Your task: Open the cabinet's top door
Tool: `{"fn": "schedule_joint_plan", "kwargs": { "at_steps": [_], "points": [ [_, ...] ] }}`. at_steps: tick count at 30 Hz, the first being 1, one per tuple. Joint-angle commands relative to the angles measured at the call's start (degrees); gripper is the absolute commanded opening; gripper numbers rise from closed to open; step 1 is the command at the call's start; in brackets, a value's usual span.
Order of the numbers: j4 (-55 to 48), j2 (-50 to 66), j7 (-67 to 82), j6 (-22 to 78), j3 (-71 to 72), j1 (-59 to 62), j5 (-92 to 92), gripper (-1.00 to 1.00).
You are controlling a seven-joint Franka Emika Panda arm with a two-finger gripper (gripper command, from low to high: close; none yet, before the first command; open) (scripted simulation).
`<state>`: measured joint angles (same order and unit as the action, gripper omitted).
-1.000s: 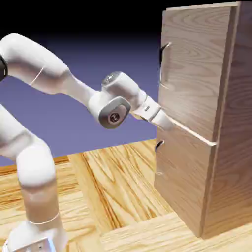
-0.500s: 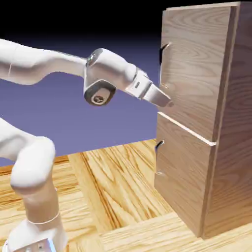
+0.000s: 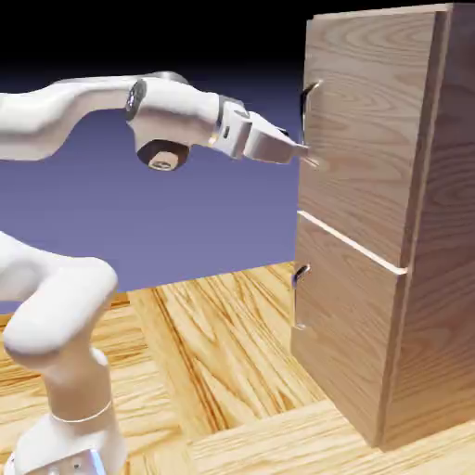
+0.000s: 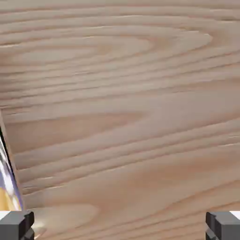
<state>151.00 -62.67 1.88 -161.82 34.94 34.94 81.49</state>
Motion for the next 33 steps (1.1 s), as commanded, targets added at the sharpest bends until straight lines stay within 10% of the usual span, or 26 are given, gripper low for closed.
{"fn": "schedule_joint_plan", "kwargs": {
  "at_steps": [1,22,23,33],
  "points": [
    [-0.31,-0.92,1.36,0.37,1.07,1.09,2.50,0.00],
    [-11.61,-11.47,24.48,8.39,21.04,26.79,45.39,0.00],
    [-11.61,-11.47,24.49,8.39,21.04,26.79,45.39,-1.00],
    [3.77,-13.79,33.92,28.63,2.64,13.21,38.84,-1.00]
  ]
}}
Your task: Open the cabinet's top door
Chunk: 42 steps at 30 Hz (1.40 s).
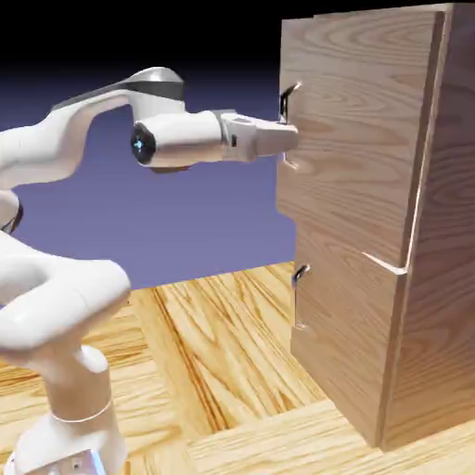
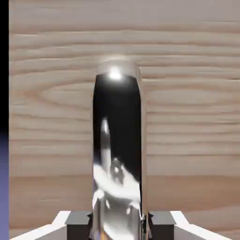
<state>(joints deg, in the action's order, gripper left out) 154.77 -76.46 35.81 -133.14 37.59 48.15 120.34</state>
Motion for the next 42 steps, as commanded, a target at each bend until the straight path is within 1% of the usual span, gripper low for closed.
{"fn": "schedule_joint_plan", "kwargs": {
  "at_steps": [1,6,11,20,28,35,42],
  "points": [
    [1.11,-0.13,0.62,1.92,-2.08,-0.91,-1.36,-1.00],
    [5.16,-0.19,3.41,11.41,-12.46,-3.95,-8.89,-1.00],
    [6.93,1.28,6.04,20.64,-22.85,-5.21,-17.29,-1.00],
    [4.40,9.76,11.71,37.99,-41.54,-6.45,-33.75,-1.00],
    [-5.64,24.71,18.22,55.60,-57.84,-11.23,-48.28,-1.00],
    [-18.39,39.25,23.78,70.89,-69.63,-18.63,-56.47,-1.00],
    [-32.10,53.79,29.81,86.18,-79.71,-26.07,-60.27,-1.00]
  ]
}}
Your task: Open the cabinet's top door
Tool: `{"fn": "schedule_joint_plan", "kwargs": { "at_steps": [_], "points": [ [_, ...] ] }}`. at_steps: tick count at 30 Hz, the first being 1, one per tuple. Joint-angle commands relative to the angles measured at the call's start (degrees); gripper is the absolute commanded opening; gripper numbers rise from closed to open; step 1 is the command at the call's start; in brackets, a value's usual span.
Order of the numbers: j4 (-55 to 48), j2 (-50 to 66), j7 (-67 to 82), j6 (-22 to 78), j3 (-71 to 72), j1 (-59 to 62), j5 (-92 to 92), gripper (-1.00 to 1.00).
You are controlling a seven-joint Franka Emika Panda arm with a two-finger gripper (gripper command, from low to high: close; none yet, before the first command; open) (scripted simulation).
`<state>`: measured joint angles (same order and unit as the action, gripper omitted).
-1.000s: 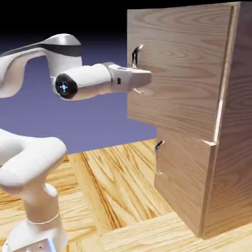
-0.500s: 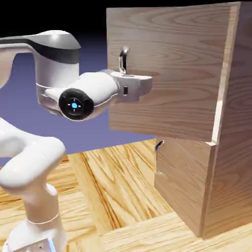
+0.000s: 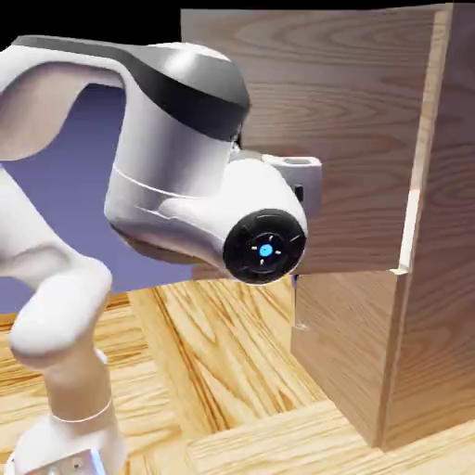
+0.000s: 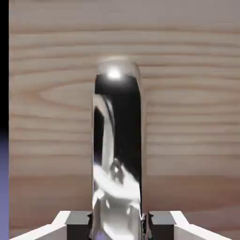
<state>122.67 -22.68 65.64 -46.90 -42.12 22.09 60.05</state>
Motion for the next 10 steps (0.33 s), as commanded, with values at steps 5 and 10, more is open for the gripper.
{"fn": "schedule_joint_plan", "kwargs": {
  "at_steps": [5,10],
  "points": [
    [-9.23,10.39,5.11,10.58,-5.64,-3.20,-0.67,-1.00],
    [-15.82,18.19,9.57,18.25,-8.30,-3.51,-0.67,1.00]
  ]
}}
